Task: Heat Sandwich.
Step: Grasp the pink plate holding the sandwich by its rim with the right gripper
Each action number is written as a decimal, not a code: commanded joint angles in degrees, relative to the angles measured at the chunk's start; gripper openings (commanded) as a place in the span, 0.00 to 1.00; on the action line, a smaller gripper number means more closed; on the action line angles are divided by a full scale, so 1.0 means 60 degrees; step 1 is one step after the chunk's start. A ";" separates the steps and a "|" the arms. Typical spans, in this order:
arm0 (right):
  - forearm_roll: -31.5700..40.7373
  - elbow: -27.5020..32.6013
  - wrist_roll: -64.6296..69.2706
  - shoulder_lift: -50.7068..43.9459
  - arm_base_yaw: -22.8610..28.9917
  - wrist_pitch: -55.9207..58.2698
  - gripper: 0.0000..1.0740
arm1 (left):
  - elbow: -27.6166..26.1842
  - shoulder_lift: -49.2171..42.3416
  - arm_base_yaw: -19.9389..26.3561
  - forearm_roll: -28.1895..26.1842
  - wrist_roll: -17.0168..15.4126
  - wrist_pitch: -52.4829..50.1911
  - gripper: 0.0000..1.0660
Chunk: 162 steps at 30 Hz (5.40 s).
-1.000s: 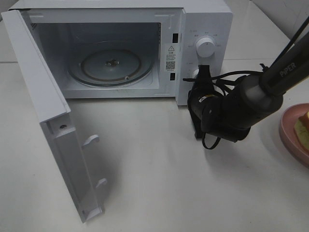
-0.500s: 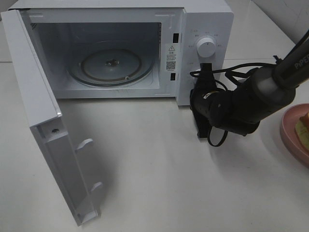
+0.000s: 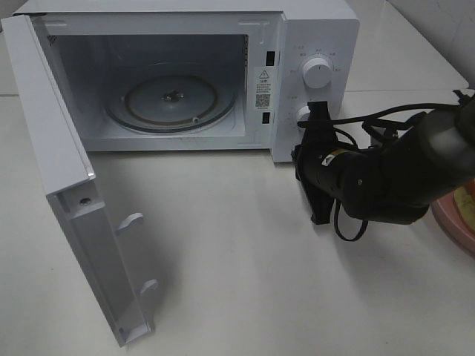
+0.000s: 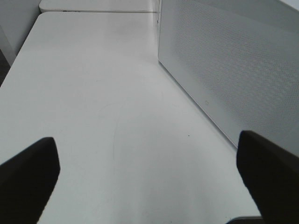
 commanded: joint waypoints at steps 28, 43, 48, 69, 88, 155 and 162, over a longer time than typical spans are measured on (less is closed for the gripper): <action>-0.1719 0.0525 -0.8470 -0.2511 -0.0019 0.6140 0.03 | 0.0000 -0.0191 0.0019 -0.0010 -0.0048 0.0010 0.92; -0.1929 -0.0353 -1.5231 -0.3591 -0.0029 0.9912 0.09 | 0.0000 -0.0181 0.0019 -0.0010 -0.0048 0.0010 0.92; -0.3419 -0.0353 -1.5002 -0.4498 -0.0029 1.0896 0.12 | 0.0000 -0.0181 0.0019 -0.0010 -0.0048 0.0010 0.92; -0.6026 -0.0353 -1.2433 -0.6293 -0.1881 1.3761 0.46 | 0.0000 -0.0181 0.0019 -0.0010 -0.0048 0.0010 0.92; -0.6331 -0.0353 -1.2452 -0.5911 -0.3944 1.3550 0.83 | 0.0000 -0.0181 0.0019 -0.0010 -0.0048 0.0010 0.92; -0.7993 -0.0353 -1.1746 -0.2120 -0.4584 1.1402 0.00 | 0.0000 -0.0181 0.0019 -0.0010 -0.0048 0.0010 0.92; -0.7993 -0.0353 -1.1746 -0.2120 -0.4584 1.1536 0.00 | 0.0000 -0.0181 0.0019 -0.0010 -0.0048 0.0010 0.92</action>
